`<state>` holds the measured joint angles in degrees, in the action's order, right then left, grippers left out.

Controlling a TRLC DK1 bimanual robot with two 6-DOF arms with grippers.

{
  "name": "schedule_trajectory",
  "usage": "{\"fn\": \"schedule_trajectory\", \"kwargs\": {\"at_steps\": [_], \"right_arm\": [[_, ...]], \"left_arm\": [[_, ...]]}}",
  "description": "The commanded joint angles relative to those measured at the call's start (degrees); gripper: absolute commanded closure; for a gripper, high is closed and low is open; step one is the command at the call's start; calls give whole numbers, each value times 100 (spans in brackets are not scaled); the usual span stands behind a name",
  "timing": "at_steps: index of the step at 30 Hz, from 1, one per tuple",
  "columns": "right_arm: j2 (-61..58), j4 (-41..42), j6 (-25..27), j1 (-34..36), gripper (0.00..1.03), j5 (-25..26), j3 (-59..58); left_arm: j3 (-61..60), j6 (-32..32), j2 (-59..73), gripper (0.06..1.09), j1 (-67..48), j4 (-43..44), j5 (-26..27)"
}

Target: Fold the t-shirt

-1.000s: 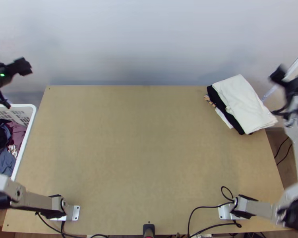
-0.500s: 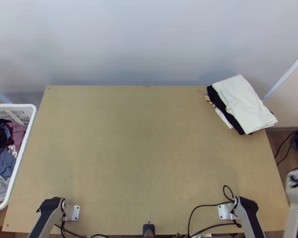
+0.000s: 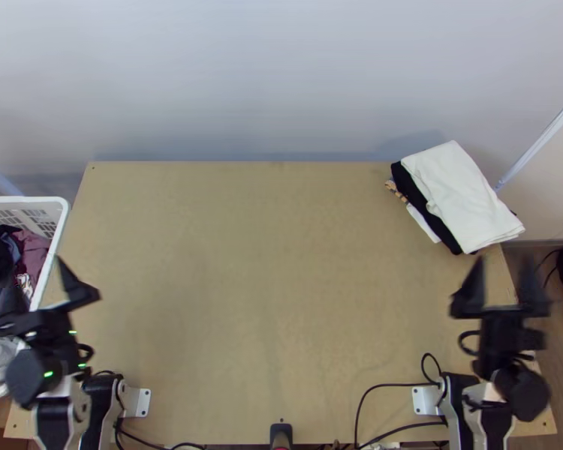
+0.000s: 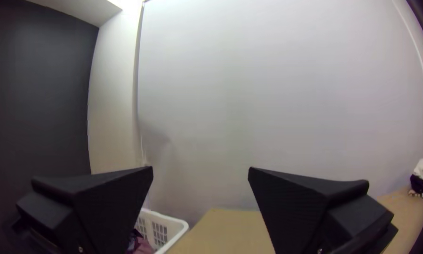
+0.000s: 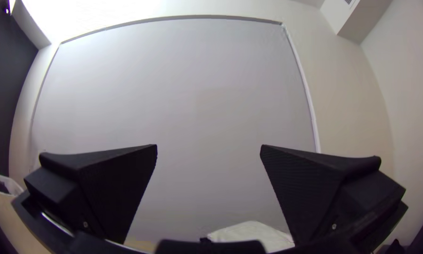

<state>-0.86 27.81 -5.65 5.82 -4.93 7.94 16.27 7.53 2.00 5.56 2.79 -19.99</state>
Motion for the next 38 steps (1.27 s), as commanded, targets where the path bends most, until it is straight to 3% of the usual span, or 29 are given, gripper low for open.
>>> {"fn": "schedule_trajectory", "kwargs": {"at_steps": [1, 5, 7, 11, 38], "right_arm": [[130, -153, 266, -249, 4, 335, -364], [139, -540, -103, -486, 4, 423, -698], [139, -1287, -622, -389, 4, 431, -698], [130, -2825, -1008, -143, 4, 458, -671], [104, -2869, -991, -205, 4, 502, -733]], "left_arm": [[-669, -41, -209, 10, -108, 214, 12], [-1337, -32, -209, 10, -99, 337, 12], [-1636, 56, -209, 10, -126, 275, 12], [-1654, -23, -209, 10, -55, 108, 118], [-1645, 64, -209, 10, 85, 73, 136]]}}
